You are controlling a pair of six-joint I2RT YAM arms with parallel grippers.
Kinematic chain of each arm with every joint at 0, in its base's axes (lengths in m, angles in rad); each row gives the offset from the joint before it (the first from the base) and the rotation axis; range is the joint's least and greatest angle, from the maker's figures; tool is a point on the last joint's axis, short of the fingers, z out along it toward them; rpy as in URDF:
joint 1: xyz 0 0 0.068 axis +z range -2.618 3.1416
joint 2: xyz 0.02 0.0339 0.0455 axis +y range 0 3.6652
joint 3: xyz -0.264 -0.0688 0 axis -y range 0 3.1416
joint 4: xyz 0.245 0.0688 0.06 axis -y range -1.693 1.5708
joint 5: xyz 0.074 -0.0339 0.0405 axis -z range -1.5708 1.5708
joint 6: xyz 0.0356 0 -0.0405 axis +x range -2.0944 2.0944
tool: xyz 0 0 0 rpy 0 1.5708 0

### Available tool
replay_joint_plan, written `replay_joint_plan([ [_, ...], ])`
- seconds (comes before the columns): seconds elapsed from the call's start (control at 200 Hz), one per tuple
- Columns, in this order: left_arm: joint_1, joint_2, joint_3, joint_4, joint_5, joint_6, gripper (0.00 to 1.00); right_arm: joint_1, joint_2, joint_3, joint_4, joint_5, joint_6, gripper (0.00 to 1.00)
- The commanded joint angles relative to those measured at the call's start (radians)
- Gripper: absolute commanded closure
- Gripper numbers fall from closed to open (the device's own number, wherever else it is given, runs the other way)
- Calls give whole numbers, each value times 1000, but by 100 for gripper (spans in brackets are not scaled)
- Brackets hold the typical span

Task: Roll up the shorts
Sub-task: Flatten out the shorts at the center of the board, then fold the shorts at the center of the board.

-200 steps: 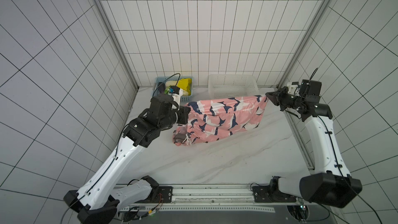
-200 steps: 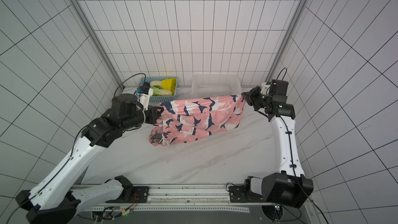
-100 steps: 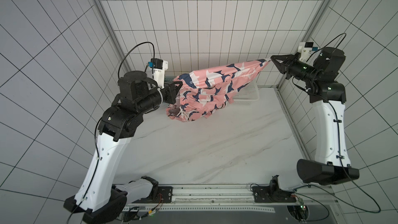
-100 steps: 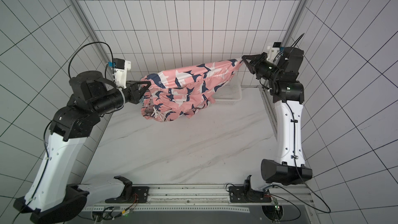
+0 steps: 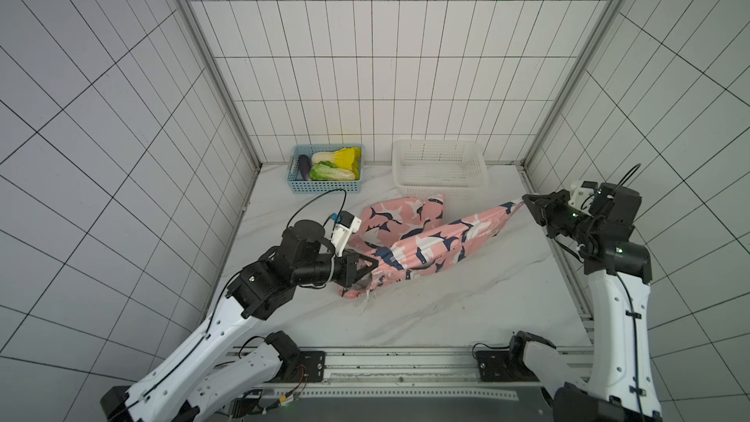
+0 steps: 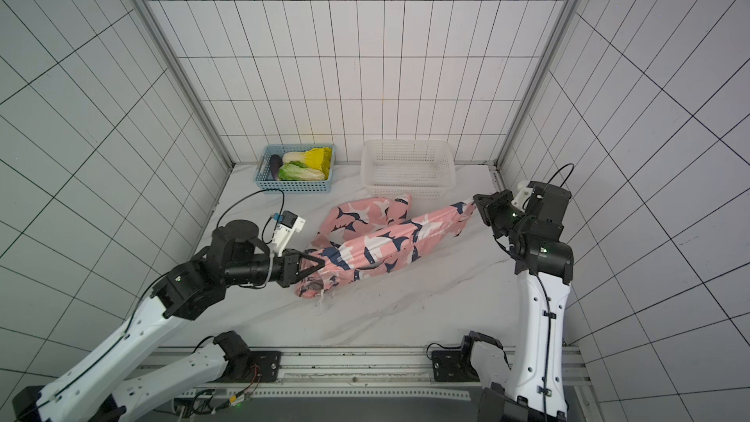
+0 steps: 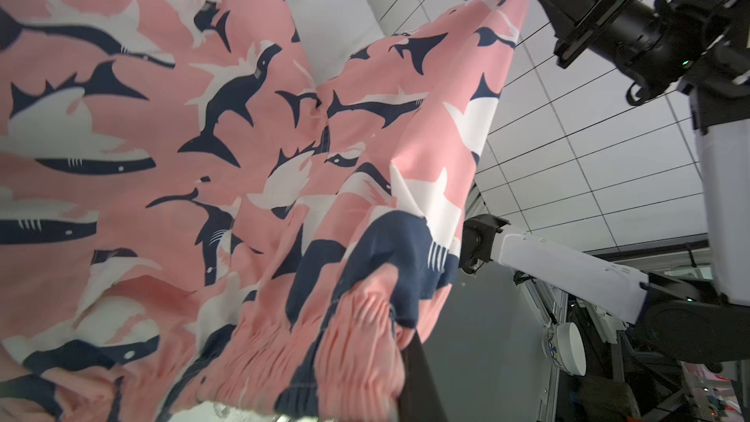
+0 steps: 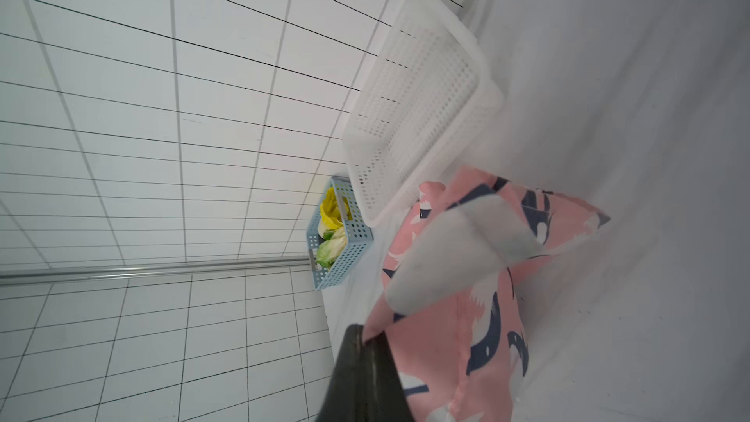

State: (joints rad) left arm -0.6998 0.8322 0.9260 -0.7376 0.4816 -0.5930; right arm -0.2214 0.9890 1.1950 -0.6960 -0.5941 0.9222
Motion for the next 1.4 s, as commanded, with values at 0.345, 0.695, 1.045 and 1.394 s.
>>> replay_joint_plan([
  [0.345,0,-57,-220,-296,-324,-306,100,297,437,231,153,397,-188,100],
  [0.695,-1,-174,-360,-411,-463,-545,100,568,910,744,120,407,-240,100],
  [1.045,-1,-194,-441,-463,-632,-760,100,648,1289,1223,-65,395,-290,100],
  [1.394,-5,-187,-329,-493,-709,-753,37,654,1329,1328,-188,304,-403,51],
])
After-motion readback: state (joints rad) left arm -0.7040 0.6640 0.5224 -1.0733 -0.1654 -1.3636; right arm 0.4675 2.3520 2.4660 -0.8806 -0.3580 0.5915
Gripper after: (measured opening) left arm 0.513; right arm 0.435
